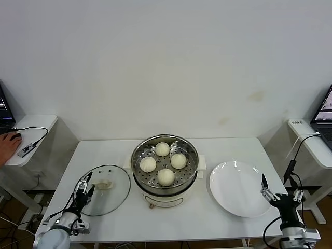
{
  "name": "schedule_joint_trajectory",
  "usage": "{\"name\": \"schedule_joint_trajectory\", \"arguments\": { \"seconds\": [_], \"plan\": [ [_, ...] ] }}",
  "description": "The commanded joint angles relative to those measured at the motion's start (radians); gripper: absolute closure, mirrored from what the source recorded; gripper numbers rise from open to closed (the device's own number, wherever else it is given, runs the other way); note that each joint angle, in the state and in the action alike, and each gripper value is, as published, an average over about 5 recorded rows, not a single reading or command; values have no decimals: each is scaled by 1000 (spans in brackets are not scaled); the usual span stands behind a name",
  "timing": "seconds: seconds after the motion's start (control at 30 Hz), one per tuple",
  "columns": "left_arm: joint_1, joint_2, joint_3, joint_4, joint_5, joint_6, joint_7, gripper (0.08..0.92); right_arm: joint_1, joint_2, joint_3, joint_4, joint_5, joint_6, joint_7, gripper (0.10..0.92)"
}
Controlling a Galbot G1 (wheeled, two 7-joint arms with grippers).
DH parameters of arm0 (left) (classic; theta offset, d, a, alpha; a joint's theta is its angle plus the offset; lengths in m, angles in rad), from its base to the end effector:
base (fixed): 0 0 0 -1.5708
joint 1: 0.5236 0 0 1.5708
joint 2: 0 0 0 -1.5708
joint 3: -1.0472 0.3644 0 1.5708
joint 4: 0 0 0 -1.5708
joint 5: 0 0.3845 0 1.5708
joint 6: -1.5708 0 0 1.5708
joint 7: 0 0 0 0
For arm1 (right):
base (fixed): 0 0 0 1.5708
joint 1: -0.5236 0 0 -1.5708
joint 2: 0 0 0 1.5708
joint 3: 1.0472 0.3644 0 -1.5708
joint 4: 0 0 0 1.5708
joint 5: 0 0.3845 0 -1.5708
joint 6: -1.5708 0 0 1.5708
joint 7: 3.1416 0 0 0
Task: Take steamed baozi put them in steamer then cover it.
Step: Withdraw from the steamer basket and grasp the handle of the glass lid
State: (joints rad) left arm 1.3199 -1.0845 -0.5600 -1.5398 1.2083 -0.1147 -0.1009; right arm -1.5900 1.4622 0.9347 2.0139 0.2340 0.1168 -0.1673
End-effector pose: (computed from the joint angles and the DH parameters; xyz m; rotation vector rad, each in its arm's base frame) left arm 0.2820 0.1882 -0.4175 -0.3056 -2.0403 -2.2734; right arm 0.1780 -0.1596 -0.3215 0.2240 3.0609 -0.1244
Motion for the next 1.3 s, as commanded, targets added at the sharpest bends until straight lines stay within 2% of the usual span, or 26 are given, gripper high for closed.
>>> {"name": "schedule_joint_trajectory", "arguments": {
  "seconds": [0.03, 0.6, 0.73, 0.83, 1.3],
  "plan": [
    [-91, 2, 53, 52, 26, 0, 16, 177, -21, 23, 14, 15, -12, 0, -2, 203],
    [-165, -30, 66, 149, 6, 1, 3, 177, -30, 37, 4, 19, -37, 11, -10, 203],
    [-163, -32, 65, 160, -9, 1, 0, 198, -31, 42, -5, 20, -42, 12, -12, 203],
    [-159, -38, 64, 168, -11, 0, -6, 264, -32, 45, -13, 21, -46, 13, -13, 203],
    [-149, -65, 40, 170, -15, -19, -65, 670, -42, 42, -18, 42, -43, 17, -19, 203]
  ]
}}
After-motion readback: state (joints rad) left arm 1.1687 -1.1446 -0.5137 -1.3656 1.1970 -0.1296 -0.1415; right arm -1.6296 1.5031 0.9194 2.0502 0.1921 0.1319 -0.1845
